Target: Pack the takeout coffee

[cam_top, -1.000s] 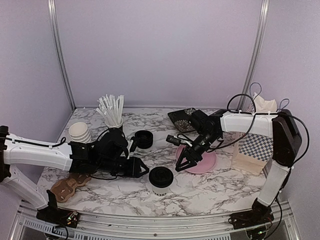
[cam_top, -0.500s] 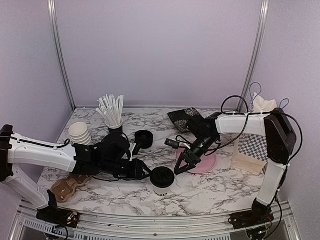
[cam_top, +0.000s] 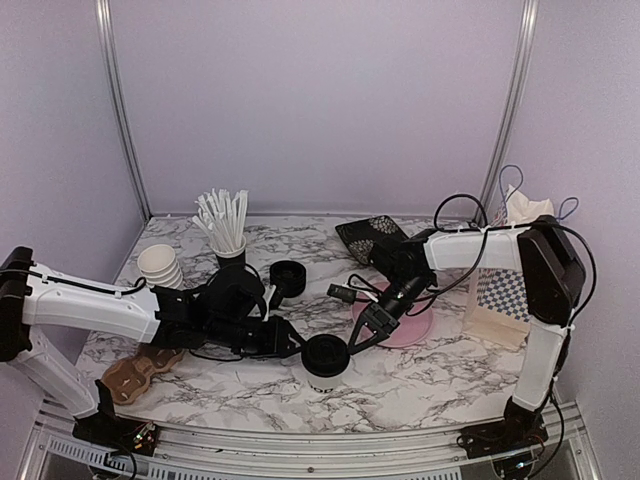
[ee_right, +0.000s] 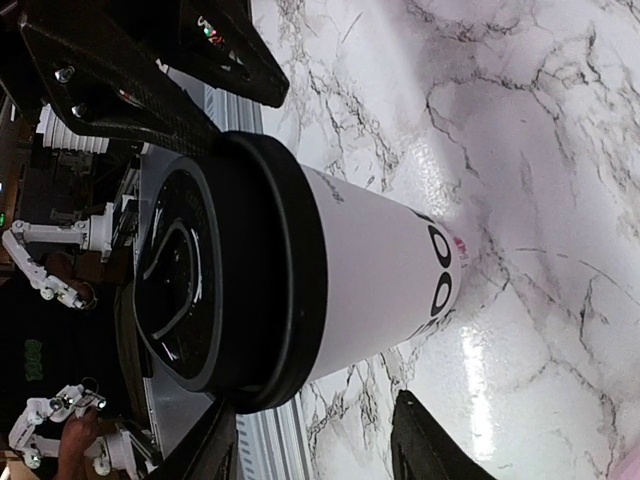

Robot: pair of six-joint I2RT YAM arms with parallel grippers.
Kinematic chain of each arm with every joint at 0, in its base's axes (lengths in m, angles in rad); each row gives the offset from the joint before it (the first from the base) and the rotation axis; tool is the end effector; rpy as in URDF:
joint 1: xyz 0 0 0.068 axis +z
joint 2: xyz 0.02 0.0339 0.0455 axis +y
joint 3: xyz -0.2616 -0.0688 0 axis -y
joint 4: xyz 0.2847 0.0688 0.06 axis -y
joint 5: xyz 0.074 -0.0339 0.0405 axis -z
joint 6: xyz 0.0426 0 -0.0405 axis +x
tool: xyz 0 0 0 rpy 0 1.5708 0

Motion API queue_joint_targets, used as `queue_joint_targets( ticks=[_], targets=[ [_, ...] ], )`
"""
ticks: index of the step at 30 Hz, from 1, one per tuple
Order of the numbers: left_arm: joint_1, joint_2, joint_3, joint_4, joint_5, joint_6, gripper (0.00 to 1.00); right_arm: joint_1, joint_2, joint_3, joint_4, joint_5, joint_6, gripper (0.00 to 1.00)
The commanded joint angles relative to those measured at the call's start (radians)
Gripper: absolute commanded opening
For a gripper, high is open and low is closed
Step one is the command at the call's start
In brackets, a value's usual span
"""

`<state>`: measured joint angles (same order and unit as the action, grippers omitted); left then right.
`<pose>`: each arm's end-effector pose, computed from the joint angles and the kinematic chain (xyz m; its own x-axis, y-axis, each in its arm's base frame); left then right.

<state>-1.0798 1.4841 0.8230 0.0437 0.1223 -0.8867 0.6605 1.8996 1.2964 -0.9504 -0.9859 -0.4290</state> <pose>0.1622 -0.3144 0.1794 -0.8872 0.0279 -0.4606 0.3712 0.6360 -0.6765 0.2741 0.2579 0.1515 -0.5724 -0.7355 -0.3624 -0.6468 0.1333 0.7510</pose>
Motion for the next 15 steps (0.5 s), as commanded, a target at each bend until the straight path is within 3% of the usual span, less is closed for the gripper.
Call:
queue_joint_targets(
  ticks=[1, 8, 15],
  targets=[
    [0.001, 0.118, -0.015, -0.244, -0.028, 0.012, 0.31, 0.012, 0.065, -0.022, 0.078, 0.196, 0.063, 0.49],
    [-0.001, 0.147, -0.062, -0.271, -0.030, 0.015, 0.29, 0.011, 0.082, -0.024, 0.086, 0.258, 0.075, 0.46],
    [-0.003, 0.110, 0.146, -0.277, -0.194, 0.173, 0.36, -0.004, 0.023, 0.055, -0.006, 0.074, -0.042, 0.47]
  ],
)
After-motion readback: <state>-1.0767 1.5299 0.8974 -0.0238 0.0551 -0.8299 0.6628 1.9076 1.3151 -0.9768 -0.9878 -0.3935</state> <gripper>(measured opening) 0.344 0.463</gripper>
